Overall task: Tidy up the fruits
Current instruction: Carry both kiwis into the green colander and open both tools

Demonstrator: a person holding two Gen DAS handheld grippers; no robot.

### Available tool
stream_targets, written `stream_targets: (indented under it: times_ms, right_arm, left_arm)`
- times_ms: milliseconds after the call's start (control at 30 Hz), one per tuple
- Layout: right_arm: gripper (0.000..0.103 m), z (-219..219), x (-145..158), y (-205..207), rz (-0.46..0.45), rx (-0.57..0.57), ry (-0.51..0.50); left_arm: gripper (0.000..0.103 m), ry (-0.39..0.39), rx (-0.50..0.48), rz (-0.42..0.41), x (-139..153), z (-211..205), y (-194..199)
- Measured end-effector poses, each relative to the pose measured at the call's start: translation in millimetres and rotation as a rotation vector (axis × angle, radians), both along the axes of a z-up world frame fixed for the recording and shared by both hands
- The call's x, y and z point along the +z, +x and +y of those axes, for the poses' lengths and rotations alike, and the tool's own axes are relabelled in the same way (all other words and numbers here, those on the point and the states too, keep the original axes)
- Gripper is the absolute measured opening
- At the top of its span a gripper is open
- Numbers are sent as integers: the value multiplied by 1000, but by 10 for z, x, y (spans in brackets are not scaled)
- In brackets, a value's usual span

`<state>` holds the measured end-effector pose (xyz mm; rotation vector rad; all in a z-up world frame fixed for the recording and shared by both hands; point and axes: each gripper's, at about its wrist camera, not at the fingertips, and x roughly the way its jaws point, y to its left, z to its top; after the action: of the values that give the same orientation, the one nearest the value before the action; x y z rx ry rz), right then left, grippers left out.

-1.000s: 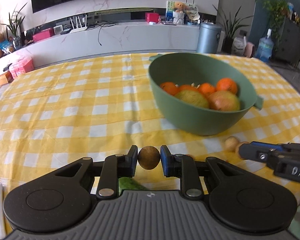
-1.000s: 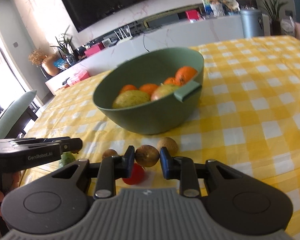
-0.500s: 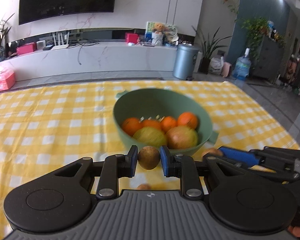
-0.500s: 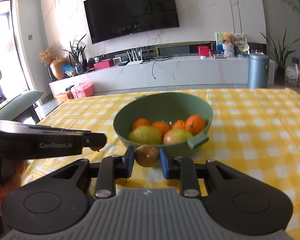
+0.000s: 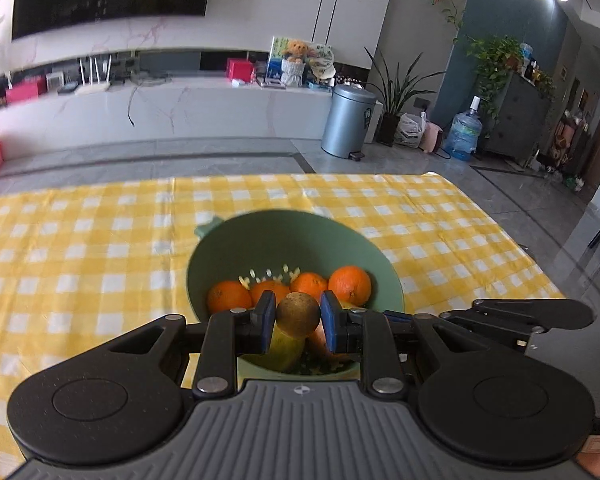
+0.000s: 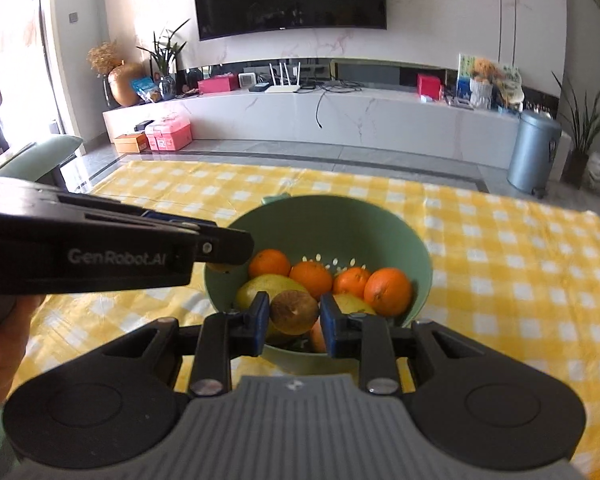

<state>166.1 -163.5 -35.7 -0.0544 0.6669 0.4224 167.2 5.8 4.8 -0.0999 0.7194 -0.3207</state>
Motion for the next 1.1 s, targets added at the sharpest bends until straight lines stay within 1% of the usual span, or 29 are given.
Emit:
stream_targets:
  times_ms: [133,200,233,367,533,667,833,900,933,967,1100]
  right_arm:
    - [24,30,-120,38,-1,4,-32]
    - [24,7,-138,78,13,-1,-14]
    - [24,-9,-143,99,18,0,2]
    - [24,-20,-181,161,41,-3,17]
    - [24,-11,-257,201,68,9,21]
    - [24,13,-287,198,59,19,-1]
    - [25,-15,-274,195,54,17,9]
    - [28,-28,-270,183,53,13,15]
    - [35,-40,-265,174,48,7,18]
    - [38,-50,-257,168,43,0,19]
    - [38,-112,-240,167,32,-39,33]
  left_arm:
    - [27,-62,8,42,-90,136,113]
    - [27,-102,2,64,-135,170,169]
    - [27,-110,-2,71,-160,177,187]
    - [27,-89,-22,98,-257,108,231]
    - [27,-103,-40,138,-321,117,249]
    - [27,-97,-37,168,-376,112,267]
    - [27,-118,-35,195,-420,107,290]
    - [27,-142,-30,211,-445,133,306]
    - [27,-151,-27,215,-450,140,314]
    - [27,-161,-24,220,-452,149,317]
    - [27,-179,-23,227,-456,137,318]
